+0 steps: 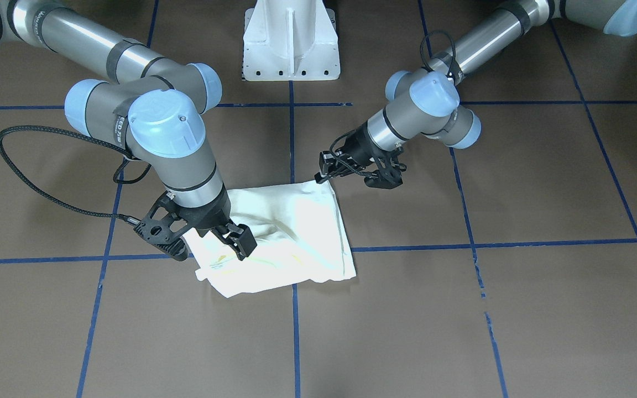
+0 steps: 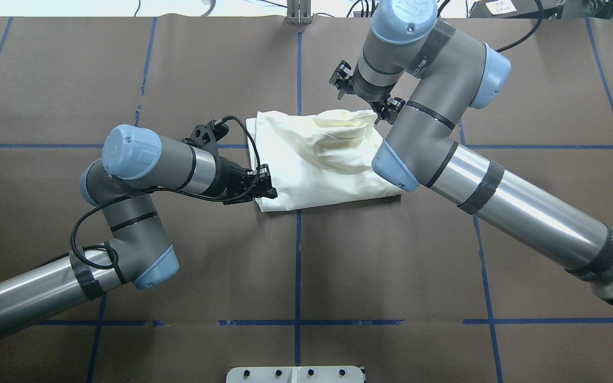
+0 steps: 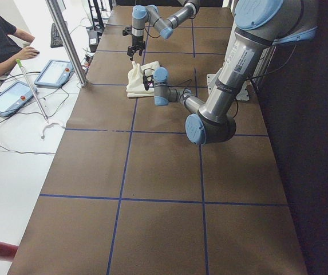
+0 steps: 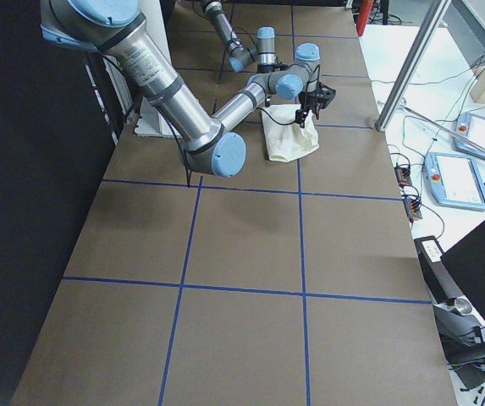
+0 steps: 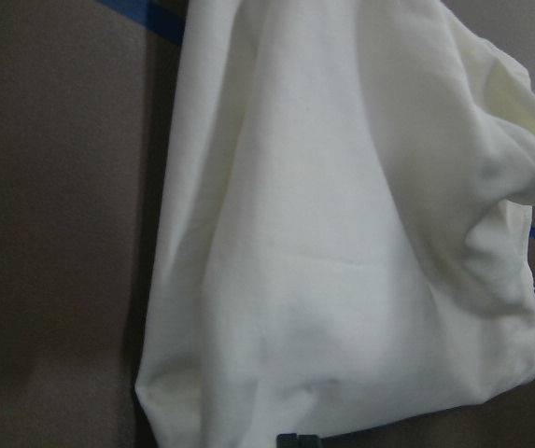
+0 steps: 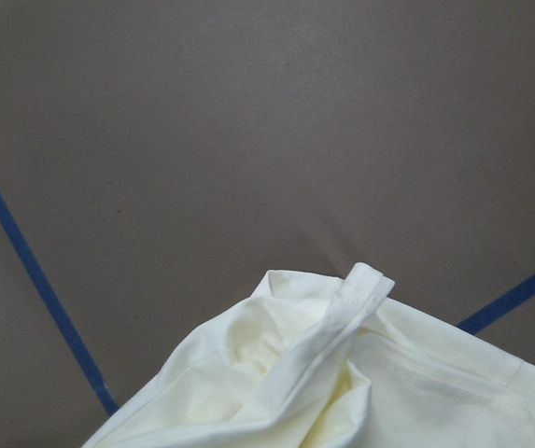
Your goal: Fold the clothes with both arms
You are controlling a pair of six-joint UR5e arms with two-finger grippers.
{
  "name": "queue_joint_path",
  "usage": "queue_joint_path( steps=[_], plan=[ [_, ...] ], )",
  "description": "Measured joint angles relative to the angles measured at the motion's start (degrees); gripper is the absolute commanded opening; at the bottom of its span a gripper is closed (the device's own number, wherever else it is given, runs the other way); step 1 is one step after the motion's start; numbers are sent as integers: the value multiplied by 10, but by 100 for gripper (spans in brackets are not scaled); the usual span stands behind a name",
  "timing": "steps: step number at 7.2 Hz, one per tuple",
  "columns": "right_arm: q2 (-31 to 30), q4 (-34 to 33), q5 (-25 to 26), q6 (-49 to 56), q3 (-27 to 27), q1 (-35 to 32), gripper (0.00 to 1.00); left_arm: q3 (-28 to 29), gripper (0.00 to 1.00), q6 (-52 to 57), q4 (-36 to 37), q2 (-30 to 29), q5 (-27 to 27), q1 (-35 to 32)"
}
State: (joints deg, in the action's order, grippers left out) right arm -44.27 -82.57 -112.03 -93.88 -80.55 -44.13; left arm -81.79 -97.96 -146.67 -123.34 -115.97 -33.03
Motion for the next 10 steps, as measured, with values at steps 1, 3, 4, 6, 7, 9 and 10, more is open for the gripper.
queue_joint_path(
  steps=[1,3,4,6,7,9,10],
  plan=[
    [-2,0,0,-1,-2,12,38,-10,0,6,19,-5,9,0],
    [-12,-1,3,-22,-29,40,0,-15,0,17,29,-10,22,-5],
    [-26,-1,4,-28,-49,56,0,-15,0,23,30,-10,23,-14],
    [-32,-3,33,3,-50,89,0,-19,0,28,31,-8,22,-37],
    [-26,-3,45,29,-31,92,0,-24,0,29,31,-6,22,-43],
    [24,5,50,74,62,70,0,-31,0,29,32,-4,22,-45],
    [42,27,48,100,112,49,0,-32,0,29,32,-4,23,-46]
  ],
)
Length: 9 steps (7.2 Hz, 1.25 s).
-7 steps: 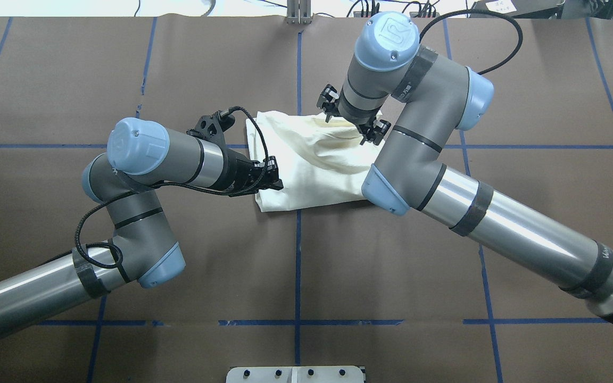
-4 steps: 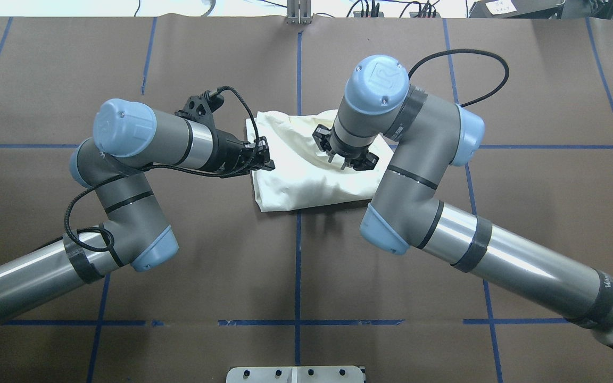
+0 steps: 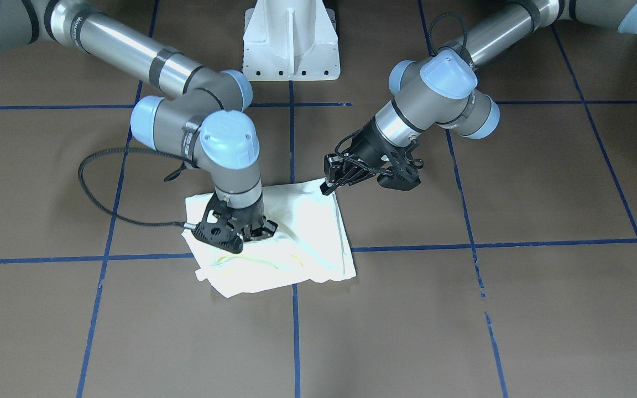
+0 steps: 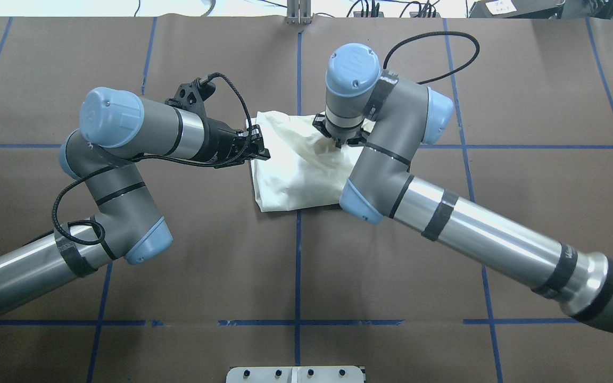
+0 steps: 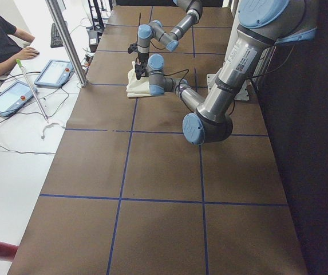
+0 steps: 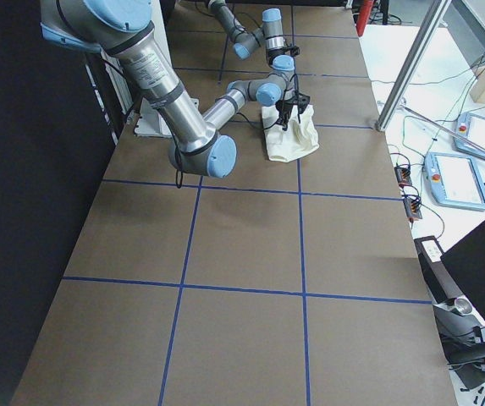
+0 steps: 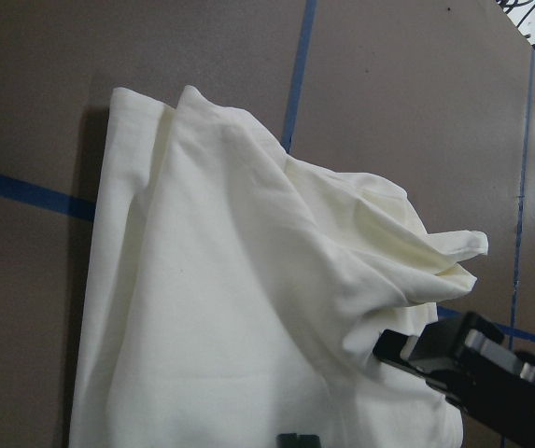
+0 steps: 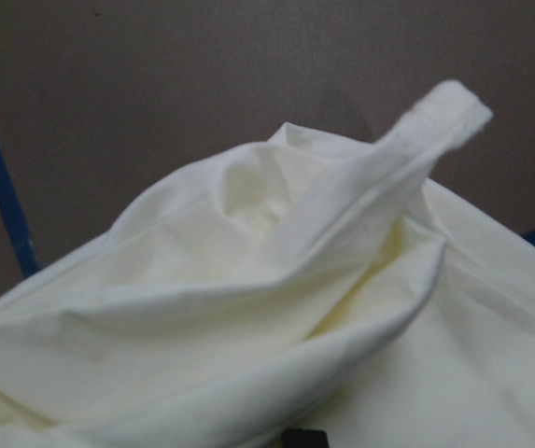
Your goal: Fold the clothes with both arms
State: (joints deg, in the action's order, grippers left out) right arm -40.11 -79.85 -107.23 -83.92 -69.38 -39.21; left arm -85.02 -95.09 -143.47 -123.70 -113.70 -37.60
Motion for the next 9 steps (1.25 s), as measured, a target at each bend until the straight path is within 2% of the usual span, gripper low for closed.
queue_joint_path(
  steps=[2,4,6,9],
  plan=[
    [9,34,-13,67,64,-52,0,0,0,0,0,0,2,0],
    [11,39,-25,91,85,-80,0,3,0,0,1,-2,7,1],
    [1,39,-67,118,71,-115,0,50,0,0,1,-40,35,4],
    [-75,38,-178,195,-2,-190,0,178,0,71,3,-139,48,14]
  ],
)
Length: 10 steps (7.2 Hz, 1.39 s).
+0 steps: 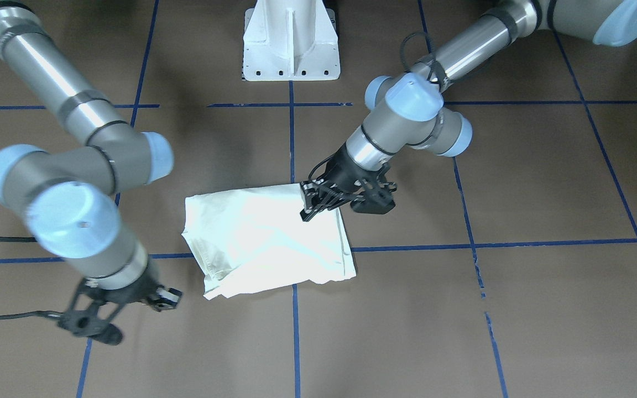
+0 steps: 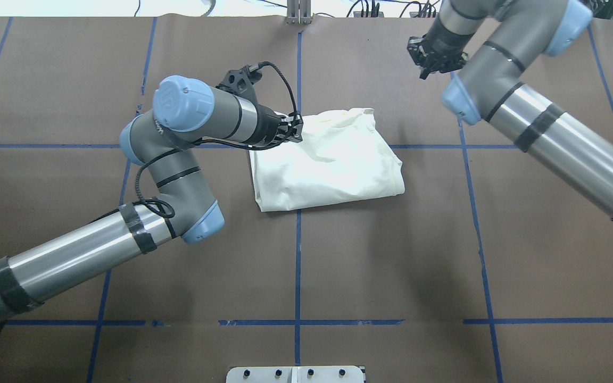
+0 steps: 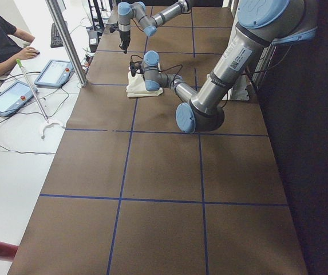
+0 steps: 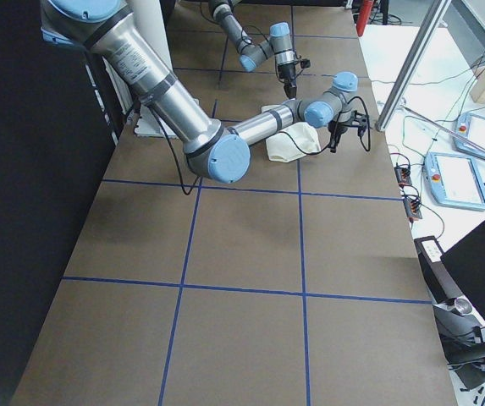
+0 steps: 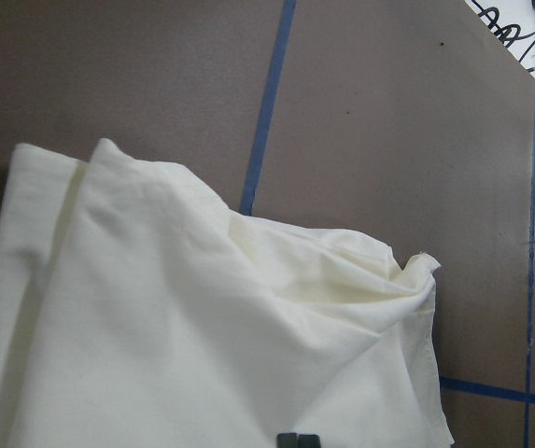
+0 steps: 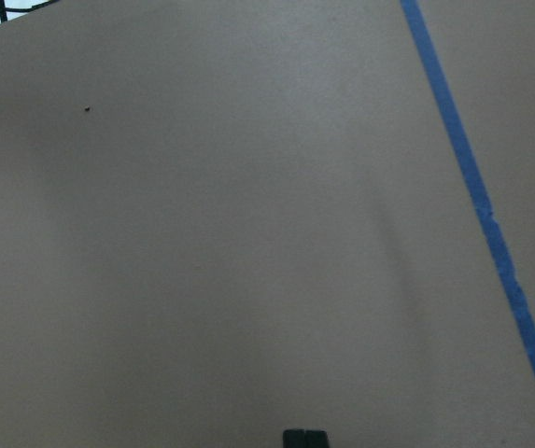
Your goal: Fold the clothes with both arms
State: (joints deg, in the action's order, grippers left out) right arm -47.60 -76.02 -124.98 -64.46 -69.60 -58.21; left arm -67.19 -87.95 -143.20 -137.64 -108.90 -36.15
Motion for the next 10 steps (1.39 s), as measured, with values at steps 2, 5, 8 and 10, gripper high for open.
queue_joint_path(
  steps=[2,5,8,10],
  plan=[
    [-16,0,-24,12,-16,-15,0,74,0,76,4,-56,-1,14],
    [-26,1,-28,13,-19,-16,0,168,0,159,23,-123,5,17],
    [-34,2,-24,13,-16,-9,0,268,0,206,-20,-154,32,-26],
    [-34,3,-22,13,-16,-4,0,315,0,222,-60,-165,25,-65]
  ],
)
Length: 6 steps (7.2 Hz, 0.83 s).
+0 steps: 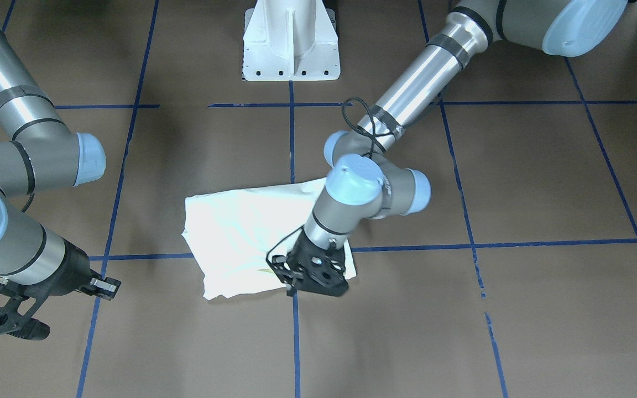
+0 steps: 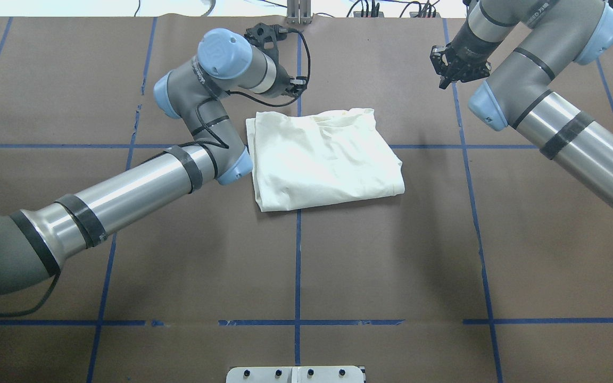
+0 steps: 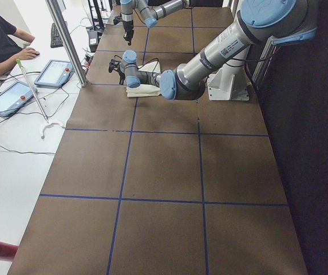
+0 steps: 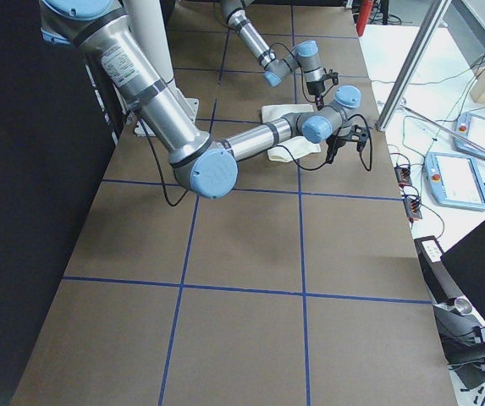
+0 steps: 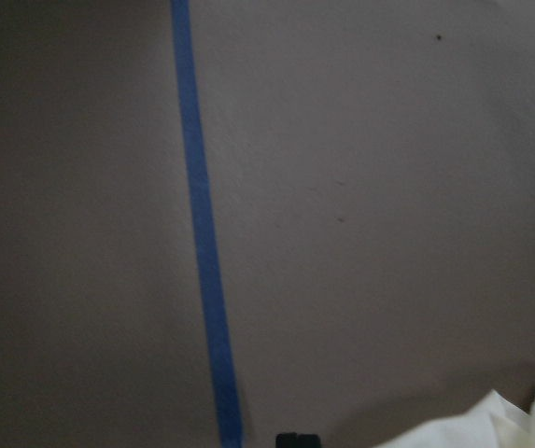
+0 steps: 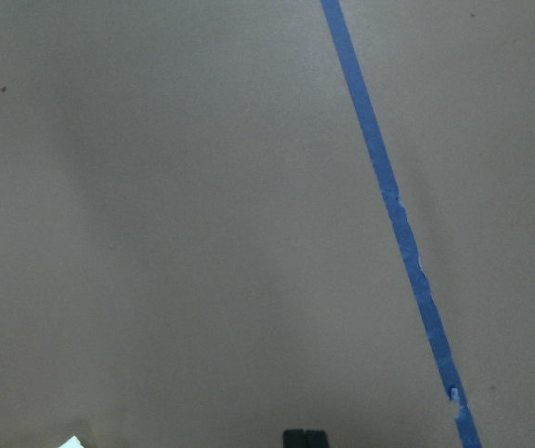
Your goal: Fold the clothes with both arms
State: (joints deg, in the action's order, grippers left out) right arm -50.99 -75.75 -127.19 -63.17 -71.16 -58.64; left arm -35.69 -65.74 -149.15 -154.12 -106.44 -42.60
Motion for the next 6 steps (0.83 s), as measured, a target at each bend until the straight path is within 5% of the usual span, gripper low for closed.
queue_joint_path(
  steps=[2,6],
  plan=[
    [1,-1,-4,1,-5,-5,0,-36,0,2,12,10,-37,-29],
    [-56,-5,-25,90,-53,-71,0,-422,0,87,249,230,-106,-92]
  ],
)
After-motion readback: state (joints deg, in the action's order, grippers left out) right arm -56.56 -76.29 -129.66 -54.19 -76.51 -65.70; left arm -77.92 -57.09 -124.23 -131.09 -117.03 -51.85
